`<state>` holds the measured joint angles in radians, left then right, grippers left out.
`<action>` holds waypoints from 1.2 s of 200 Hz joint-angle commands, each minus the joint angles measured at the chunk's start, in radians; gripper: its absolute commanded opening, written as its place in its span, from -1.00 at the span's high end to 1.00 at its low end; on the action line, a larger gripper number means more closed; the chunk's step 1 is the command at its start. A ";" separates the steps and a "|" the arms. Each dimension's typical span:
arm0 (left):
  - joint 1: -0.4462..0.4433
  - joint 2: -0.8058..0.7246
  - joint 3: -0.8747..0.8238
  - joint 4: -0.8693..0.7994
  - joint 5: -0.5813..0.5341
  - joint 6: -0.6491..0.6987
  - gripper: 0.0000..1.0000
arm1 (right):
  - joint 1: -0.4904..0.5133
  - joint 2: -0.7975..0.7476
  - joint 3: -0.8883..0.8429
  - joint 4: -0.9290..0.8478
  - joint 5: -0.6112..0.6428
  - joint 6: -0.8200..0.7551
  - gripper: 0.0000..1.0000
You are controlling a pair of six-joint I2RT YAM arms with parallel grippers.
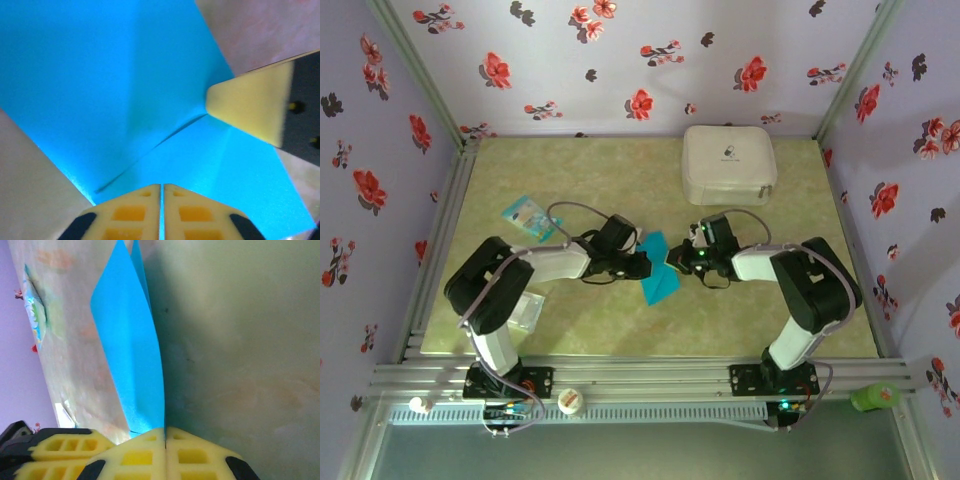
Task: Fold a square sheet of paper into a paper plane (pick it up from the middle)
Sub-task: Turn over the paper at the center of the table.
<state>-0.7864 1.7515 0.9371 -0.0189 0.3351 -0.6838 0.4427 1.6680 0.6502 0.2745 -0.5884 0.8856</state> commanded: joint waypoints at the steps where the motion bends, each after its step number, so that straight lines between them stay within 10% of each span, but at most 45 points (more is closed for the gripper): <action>1: -0.004 -0.125 -0.028 0.017 -0.065 -0.021 0.64 | -0.008 -0.092 0.008 -0.084 0.042 -0.060 1.00; 86: 0.069 -0.370 -0.141 0.000 -0.260 -0.011 0.41 | 0.047 -0.360 0.259 -0.895 0.699 -0.447 1.00; 163: 0.083 -0.523 -0.226 -0.022 -0.454 -0.042 0.41 | 0.267 -0.193 0.411 -1.101 1.291 -0.411 1.00; 240: 0.103 -0.679 -0.299 -0.079 -0.590 -0.085 0.39 | 0.461 0.102 0.549 -1.121 1.305 -0.309 1.00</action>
<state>-0.6933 1.1149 0.6510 -0.0555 -0.1715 -0.7502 0.8474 1.6924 1.1343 -0.8093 0.6922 0.5102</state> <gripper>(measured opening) 0.306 0.047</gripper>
